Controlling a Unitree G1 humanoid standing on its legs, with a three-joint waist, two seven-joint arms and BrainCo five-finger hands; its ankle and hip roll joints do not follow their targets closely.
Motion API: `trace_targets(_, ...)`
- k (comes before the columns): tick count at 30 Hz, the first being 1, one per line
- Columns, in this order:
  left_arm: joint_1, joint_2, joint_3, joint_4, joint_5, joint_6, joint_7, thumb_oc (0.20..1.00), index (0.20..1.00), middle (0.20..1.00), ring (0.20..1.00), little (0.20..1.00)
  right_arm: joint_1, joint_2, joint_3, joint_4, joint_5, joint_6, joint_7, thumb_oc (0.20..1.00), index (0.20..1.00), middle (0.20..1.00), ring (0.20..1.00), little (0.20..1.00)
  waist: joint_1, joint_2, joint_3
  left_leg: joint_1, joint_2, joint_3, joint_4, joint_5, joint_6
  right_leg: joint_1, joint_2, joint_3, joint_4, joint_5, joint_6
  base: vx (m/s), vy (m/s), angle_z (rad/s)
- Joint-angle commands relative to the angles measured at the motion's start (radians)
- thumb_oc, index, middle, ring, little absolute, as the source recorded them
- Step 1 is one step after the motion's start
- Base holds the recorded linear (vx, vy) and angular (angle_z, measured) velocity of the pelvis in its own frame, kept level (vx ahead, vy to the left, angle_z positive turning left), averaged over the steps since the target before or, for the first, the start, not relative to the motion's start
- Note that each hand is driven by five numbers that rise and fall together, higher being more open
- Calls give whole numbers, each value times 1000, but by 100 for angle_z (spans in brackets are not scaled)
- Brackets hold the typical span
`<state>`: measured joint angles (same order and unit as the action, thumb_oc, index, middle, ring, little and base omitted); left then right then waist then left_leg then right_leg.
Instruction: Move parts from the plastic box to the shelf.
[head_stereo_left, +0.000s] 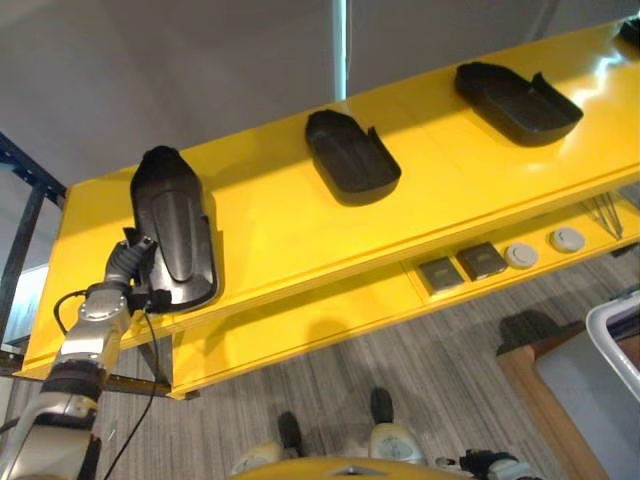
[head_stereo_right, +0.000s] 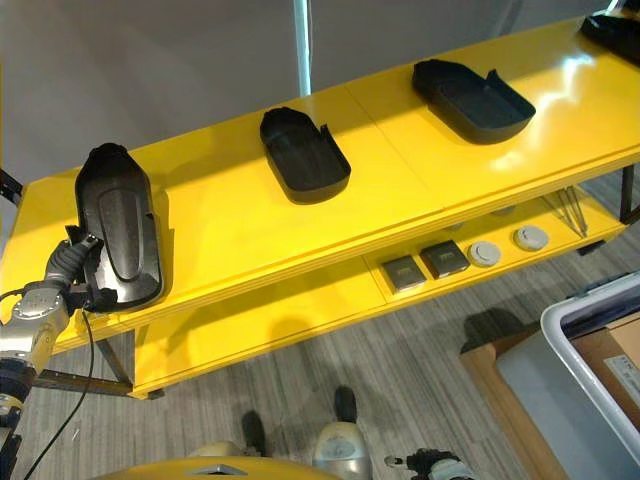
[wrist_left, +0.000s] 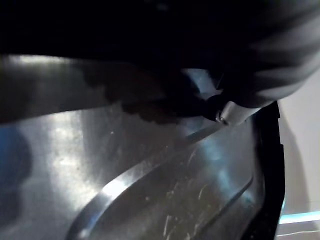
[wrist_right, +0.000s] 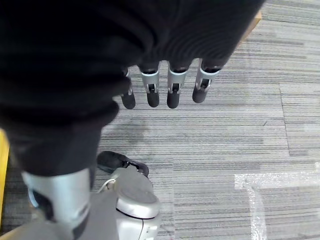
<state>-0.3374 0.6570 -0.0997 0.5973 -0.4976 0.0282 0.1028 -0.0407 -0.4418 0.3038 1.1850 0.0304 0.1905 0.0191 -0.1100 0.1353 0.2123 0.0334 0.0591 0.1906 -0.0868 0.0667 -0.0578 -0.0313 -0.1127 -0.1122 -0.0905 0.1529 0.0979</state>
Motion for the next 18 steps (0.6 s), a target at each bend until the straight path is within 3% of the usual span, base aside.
trace_targets(1,-152,80,-28,81,20,-34,27,200,200,200,200,200,-51,9,65,6,-11,-9,18,1000,1000,1000,1000,1000,-21,-47,74,-38,-16,-3,0,-10,-6,31,16,39,5,-83,4,-77,10,-3)
trace_targets(8,-253,36,-78,153,-8,-17,114,200,200,200,200,200,-112,3,106,-6,37,-7,16,1000,1000,1000,1000,1000,-30,-50,145,-89,2,1,0,19,-16,-7,37,53,6,-83,-8,-72,-14,-2)
trace_targets(18,-287,-10,-86,176,-5,13,228,200,200,200,200,200,-124,23,128,-10,52,17,13,1000,1000,1000,1000,1000,-24,-62,162,-103,17,5,8,38,-26,3,48,44,3,-89,-15,1,-21,0)
